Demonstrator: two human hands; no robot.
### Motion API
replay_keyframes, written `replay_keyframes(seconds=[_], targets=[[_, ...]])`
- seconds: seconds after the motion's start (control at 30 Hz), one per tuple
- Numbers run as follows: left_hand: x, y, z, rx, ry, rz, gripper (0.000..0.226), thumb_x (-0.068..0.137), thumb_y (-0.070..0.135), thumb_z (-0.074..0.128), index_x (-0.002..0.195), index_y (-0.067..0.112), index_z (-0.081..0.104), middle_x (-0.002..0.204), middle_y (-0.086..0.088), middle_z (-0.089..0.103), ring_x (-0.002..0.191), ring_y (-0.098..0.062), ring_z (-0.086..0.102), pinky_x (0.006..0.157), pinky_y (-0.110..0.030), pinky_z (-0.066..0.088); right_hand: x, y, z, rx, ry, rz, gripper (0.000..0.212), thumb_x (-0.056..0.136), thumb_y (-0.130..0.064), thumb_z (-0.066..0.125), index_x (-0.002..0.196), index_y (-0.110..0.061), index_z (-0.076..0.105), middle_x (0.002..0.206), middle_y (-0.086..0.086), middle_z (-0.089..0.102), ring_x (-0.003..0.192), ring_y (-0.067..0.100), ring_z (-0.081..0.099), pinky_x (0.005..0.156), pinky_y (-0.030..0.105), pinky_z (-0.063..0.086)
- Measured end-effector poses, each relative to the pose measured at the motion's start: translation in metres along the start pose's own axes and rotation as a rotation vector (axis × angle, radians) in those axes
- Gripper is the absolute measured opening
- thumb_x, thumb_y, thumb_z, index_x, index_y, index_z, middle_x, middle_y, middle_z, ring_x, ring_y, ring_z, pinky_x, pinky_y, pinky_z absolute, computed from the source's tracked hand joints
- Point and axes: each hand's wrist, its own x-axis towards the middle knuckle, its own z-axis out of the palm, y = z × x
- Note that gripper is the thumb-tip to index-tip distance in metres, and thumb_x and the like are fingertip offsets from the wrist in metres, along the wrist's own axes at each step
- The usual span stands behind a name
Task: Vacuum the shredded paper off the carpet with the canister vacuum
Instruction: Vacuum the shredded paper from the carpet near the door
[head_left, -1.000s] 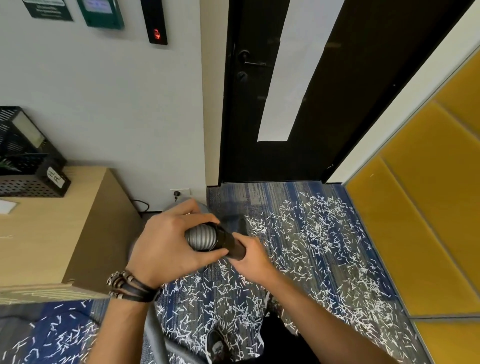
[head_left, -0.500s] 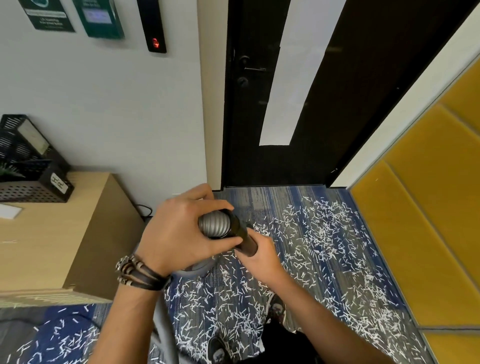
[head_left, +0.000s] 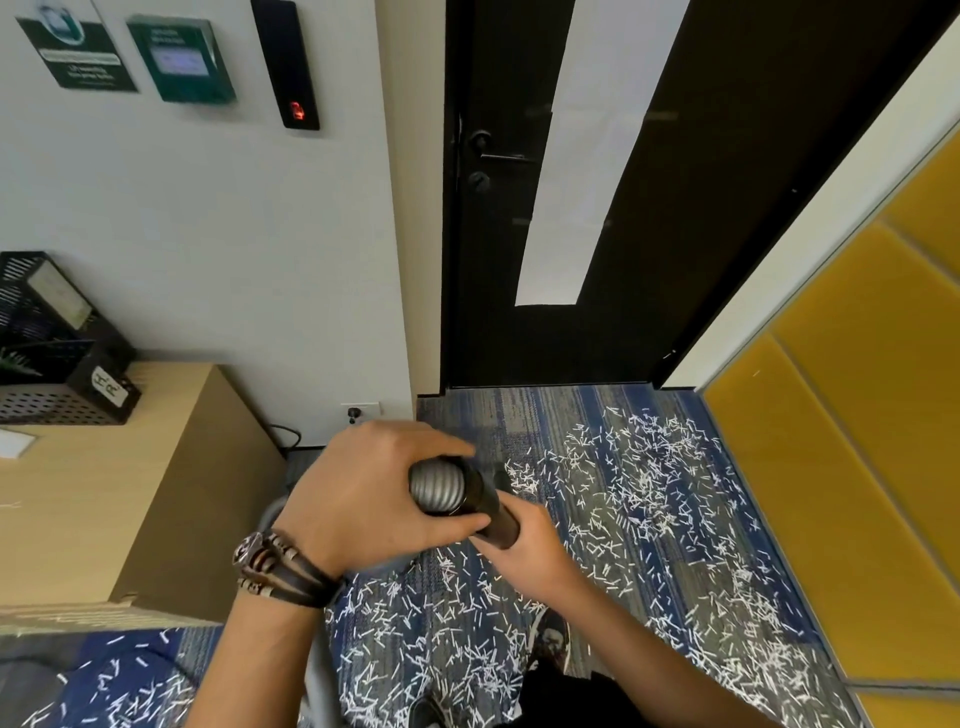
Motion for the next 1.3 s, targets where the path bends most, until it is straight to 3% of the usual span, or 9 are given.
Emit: replay_keyframes(seconds=[0.1, 0.23, 0.4, 0.73, 0.87, 1.13, 1.3], targets=[[0.001, 0.002, -0.006, -0.02, 0.044, 0.003, 0.044, 0.074, 0.066, 0.078, 0.108, 0.039, 0.077, 0.097, 0.023, 0.075, 0.087, 0.002, 0.071, 0.079, -0.034, 0.06, 0.006, -0.005, -0.011, -0.052, -0.015, -0.011, 0.02, 0.083, -0.027, 0.076, 0.098, -0.017, 0.07, 0.081, 0.004, 0.069, 0.07, 0.019, 0.061, 0.064, 0.036, 0.05], [0.004, 0.004, -0.007, 0.002, 0.088, -0.001, 0.042, 0.076, 0.066, 0.077, 0.108, 0.038, 0.077, 0.096, 0.024, 0.074, 0.085, 0.004, 0.07, 0.078, -0.032, 0.06, 0.015, -0.004, -0.02, -0.123, -0.021, -0.021, 0.02, 0.082, -0.019, 0.075, 0.101, -0.019, 0.07, 0.082, 0.002, 0.07, 0.073, 0.02, 0.065, 0.067, 0.041, 0.053], [0.005, -0.005, 0.011, -0.048, 0.019, -0.053, 0.043, 0.073, 0.064, 0.081, 0.107, 0.038, 0.077, 0.097, 0.022, 0.075, 0.087, 0.002, 0.071, 0.08, -0.035, 0.061, 0.015, 0.009, -0.024, -0.168, -0.063, 0.002, 0.015, 0.081, -0.019, 0.075, 0.091, -0.02, 0.064, 0.076, 0.004, 0.065, 0.069, 0.023, 0.06, 0.063, 0.041, 0.049], [0.012, -0.001, 0.004, -0.024, 0.048, 0.012, 0.045, 0.075, 0.064, 0.081, 0.111, 0.036, 0.079, 0.101, 0.024, 0.076, 0.092, 0.002, 0.073, 0.083, -0.034, 0.061, 0.015, 0.009, -0.016, -0.124, -0.012, -0.009, 0.018, 0.083, -0.017, 0.075, 0.099, -0.016, 0.068, 0.082, 0.007, 0.069, 0.074, 0.025, 0.064, 0.067, 0.045, 0.052], [0.017, 0.001, 0.01, 0.004, 0.115, 0.012, 0.049, 0.074, 0.063, 0.08, 0.112, 0.032, 0.08, 0.103, 0.021, 0.077, 0.093, 0.001, 0.073, 0.085, -0.033, 0.063, 0.023, 0.006, -0.033, -0.15, -0.015, -0.025, 0.017, 0.082, -0.012, 0.076, 0.097, -0.013, 0.068, 0.078, 0.005, 0.067, 0.07, 0.024, 0.062, 0.063, 0.04, 0.05], [0.034, -0.01, 0.035, -0.035, 0.059, -0.032, 0.047, 0.073, 0.066, 0.079, 0.11, 0.036, 0.076, 0.1, 0.021, 0.075, 0.09, 0.002, 0.07, 0.081, -0.036, 0.062, 0.038, 0.022, -0.051, -0.204, -0.069, 0.013, 0.013, 0.083, -0.012, 0.076, 0.092, -0.014, 0.068, 0.074, 0.001, 0.066, 0.064, 0.008, 0.055, 0.06, 0.029, 0.042], [0.042, -0.001, 0.046, -0.056, 0.053, 0.001, 0.046, 0.073, 0.064, 0.081, 0.11, 0.036, 0.077, 0.1, 0.022, 0.075, 0.09, 0.004, 0.07, 0.08, -0.033, 0.061, 0.027, 0.033, -0.064, -0.202, -0.035, 0.042, 0.011, 0.082, -0.009, 0.076, 0.088, -0.013, 0.068, 0.073, 0.003, 0.067, 0.063, 0.013, 0.058, 0.059, 0.034, 0.046]])
